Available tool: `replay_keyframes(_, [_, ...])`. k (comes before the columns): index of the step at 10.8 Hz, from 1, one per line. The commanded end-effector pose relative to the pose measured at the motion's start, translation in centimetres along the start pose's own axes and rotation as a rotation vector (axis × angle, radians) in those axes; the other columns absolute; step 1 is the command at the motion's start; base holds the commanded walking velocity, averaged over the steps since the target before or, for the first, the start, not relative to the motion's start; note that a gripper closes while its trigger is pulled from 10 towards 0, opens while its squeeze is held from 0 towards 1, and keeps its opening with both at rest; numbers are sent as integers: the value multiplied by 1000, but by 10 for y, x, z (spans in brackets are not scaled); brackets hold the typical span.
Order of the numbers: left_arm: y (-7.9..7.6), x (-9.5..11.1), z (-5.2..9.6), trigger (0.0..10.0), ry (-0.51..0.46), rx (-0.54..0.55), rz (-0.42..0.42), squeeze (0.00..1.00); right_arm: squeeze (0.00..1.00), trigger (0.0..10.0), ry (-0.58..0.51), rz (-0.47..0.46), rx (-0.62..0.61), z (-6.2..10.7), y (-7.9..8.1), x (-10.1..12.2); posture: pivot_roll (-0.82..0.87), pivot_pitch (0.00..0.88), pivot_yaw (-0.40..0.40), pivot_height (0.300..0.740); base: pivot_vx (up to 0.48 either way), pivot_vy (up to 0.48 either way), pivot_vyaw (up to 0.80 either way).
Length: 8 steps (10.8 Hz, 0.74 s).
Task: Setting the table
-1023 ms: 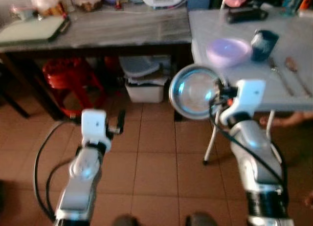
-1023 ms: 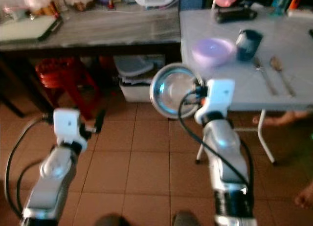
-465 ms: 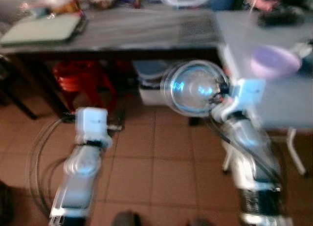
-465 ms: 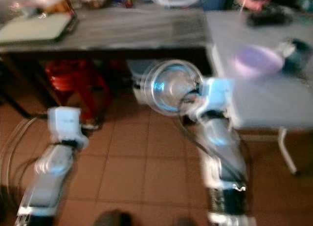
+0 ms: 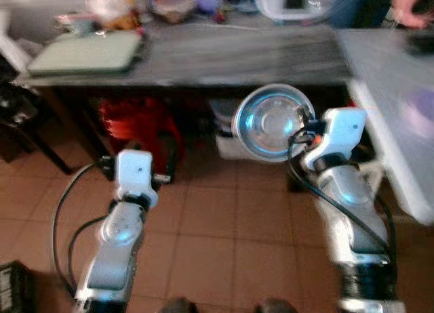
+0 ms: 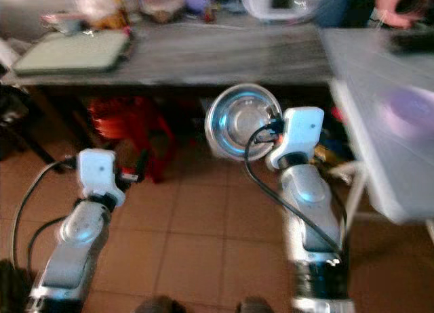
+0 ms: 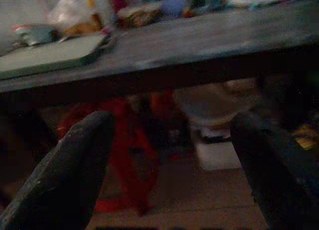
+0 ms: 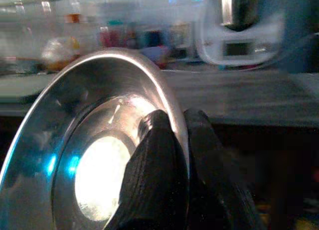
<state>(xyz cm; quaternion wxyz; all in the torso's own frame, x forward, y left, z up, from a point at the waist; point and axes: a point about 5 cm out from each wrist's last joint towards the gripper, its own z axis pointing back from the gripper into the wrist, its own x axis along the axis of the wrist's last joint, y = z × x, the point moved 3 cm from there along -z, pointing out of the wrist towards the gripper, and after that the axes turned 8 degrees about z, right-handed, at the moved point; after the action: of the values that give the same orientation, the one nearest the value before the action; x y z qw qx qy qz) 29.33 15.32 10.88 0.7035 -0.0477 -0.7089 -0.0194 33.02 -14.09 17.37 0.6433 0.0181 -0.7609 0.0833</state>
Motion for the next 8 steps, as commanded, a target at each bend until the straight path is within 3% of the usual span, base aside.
replay_keyframes(1, [-6, 4, -2, 10000, -14, -24, 2, 0, 0, 0, -4, 11, -45, -1, -12, 2, -65, 53, 78, 740, 480, 0, 0])
replay_keyframes(3, [-6, 3, 0, 10000, -12, -29, 1, 0, 0, 0, -7, 14, -48, -1, -12, 3, -63, 53, 79, 740, 480, 0, 0])
replay_keyframes(5, [-7, 1, 2, 10000, -7, -36, 1, 0, 0, 0, 32, -9, -105, -1, -20, -4, -60, 54, 80, 740, 480, 0, 0])
replay_keyframes(6, [-9, 2, 2, 10000, -9, -46, 5, 0, 0, 0, 85, -36, -183, 0, -33, -14, -60, 53, 81, 740, 480, 0, 0])
replay_keyframes(8, [-10, 2, 0, 10000, -8, -52, 2, 0, 0, 0, 86, -51, -192, -1, -34, -14, -62, 53, 83, 740, 480, 0, 0])
